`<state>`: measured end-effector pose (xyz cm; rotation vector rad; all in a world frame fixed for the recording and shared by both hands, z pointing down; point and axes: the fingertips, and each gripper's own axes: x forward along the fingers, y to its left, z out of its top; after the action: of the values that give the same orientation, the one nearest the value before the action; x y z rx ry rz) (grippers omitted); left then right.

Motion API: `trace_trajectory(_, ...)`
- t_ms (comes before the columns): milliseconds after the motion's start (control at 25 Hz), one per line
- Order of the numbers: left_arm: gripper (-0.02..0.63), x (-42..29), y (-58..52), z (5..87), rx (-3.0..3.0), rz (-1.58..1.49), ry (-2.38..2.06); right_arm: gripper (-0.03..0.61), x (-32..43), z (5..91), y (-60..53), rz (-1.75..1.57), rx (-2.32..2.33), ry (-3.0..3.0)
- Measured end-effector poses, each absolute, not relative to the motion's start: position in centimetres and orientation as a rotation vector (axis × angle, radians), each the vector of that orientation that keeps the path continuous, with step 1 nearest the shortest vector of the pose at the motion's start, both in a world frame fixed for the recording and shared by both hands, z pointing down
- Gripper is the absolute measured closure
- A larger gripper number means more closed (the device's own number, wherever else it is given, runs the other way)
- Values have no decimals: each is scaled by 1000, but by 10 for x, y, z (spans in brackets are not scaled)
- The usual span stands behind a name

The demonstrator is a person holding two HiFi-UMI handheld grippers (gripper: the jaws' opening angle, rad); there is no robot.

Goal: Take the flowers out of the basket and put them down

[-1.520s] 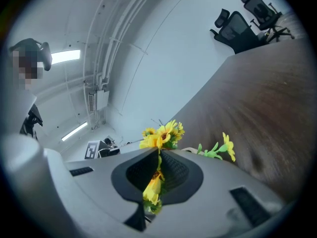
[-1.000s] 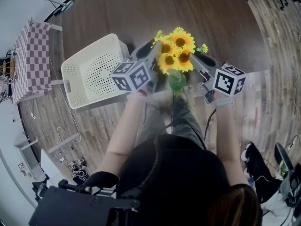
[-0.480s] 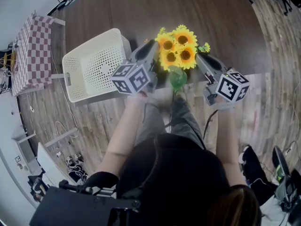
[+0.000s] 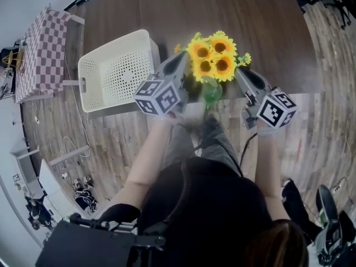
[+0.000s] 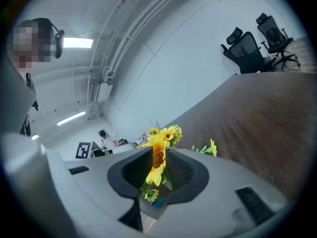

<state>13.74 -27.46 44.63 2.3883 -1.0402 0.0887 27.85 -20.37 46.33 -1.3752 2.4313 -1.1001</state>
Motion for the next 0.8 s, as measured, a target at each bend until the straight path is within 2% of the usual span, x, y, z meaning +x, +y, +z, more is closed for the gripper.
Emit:
trace_trajectory(80, 612, 137, -269, 448, 2386, 89, -1038, 497, 278, 462, -200, -1096, -1369, 2429)
trace_trajectory(280, 612, 139, -258, 451, 2381, 89, -1023, 572, 284, 458, -196, -1042, -1376, 2434)
trace_trajectory(800, 612, 132, -228, 449, 2432, 83, -955, 575, 262, 449, -169, -1028, -1321, 2403)
